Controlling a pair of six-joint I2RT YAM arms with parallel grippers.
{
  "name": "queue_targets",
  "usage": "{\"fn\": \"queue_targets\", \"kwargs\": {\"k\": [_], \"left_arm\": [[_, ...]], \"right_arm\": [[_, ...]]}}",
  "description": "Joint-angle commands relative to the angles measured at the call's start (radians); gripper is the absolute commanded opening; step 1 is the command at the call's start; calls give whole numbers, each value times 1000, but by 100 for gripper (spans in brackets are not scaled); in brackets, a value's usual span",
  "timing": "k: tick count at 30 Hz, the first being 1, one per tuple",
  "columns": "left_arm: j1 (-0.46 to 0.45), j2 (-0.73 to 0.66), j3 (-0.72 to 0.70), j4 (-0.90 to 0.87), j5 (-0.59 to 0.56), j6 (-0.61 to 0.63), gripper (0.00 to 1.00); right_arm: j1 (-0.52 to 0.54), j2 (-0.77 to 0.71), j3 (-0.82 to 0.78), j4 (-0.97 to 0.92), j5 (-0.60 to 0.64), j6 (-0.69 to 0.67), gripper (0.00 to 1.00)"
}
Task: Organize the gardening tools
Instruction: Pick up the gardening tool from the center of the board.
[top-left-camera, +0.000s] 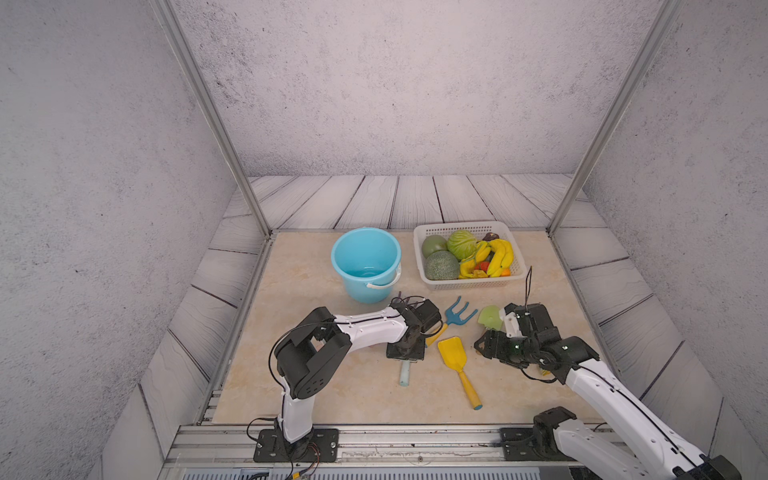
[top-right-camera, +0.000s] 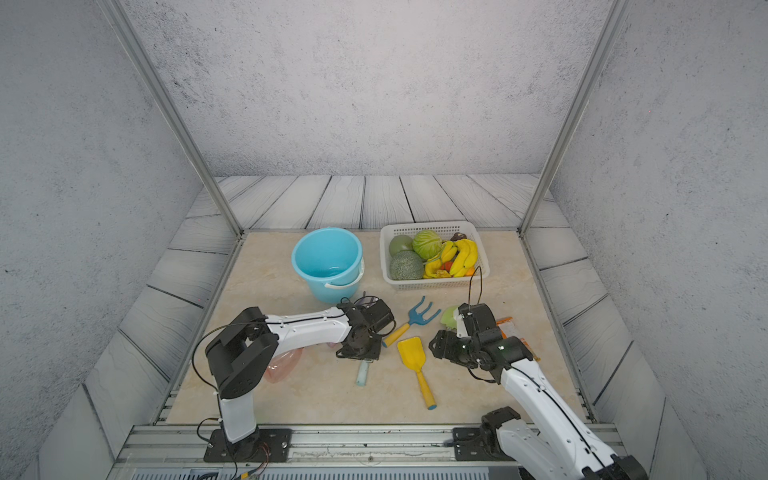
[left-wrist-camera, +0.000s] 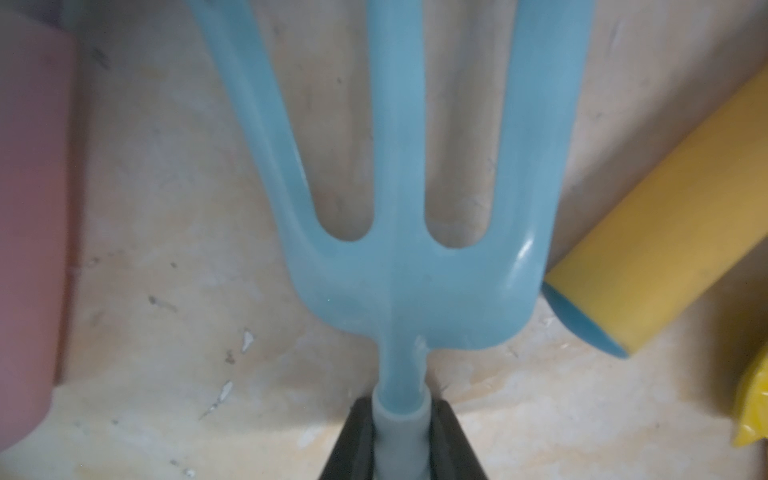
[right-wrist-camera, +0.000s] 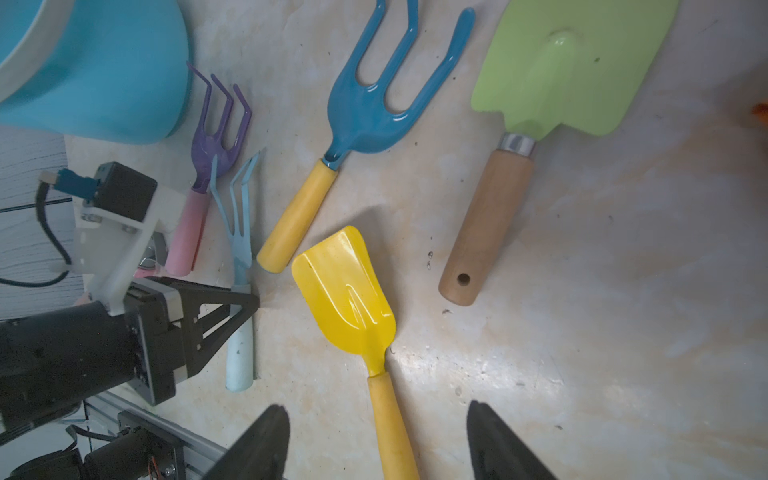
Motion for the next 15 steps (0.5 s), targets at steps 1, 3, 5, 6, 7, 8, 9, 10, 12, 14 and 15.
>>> {"fn": "queue_targets", "kwargs": {"k": [1,3,5,6,7,8,9,10,12,14,15], "left_arm": [[-2,-40,18,-29,-8,21,3],[-4,-87,21,-40,-24,28,0],[-4,-141,24,-48,-37,37,0],[-4,-173,28,-55,-46,42,0],[-4,-202,34,-60,-52,47,0],[-4,-236,47,-71,-66,56,0],[-3,-269,63,-81,-84,69,0],[-3,-299,81,-91,-103,84,0],[0,-359,132,-118,-187,110,0],[11,-413,176,-122,-255,152,0],[23,-434,197,-116,-276,171,0]], "right_arm": [[4,-18,-7,-1,22,8,73],[3,-22,-3,-7,23,5,73],[3,-28,2,-13,23,0,73],[2,-31,6,-18,23,-4,73],[3,-35,9,-22,22,-7,73],[3,-38,12,-25,20,-12,73],[2,-43,16,-27,16,-18,73],[3,-48,20,-30,13,-23,73],[4,-57,27,-31,-2,-34,73],[8,-63,31,-32,-13,-44,73],[12,-66,33,-32,-14,-45,73]]}}
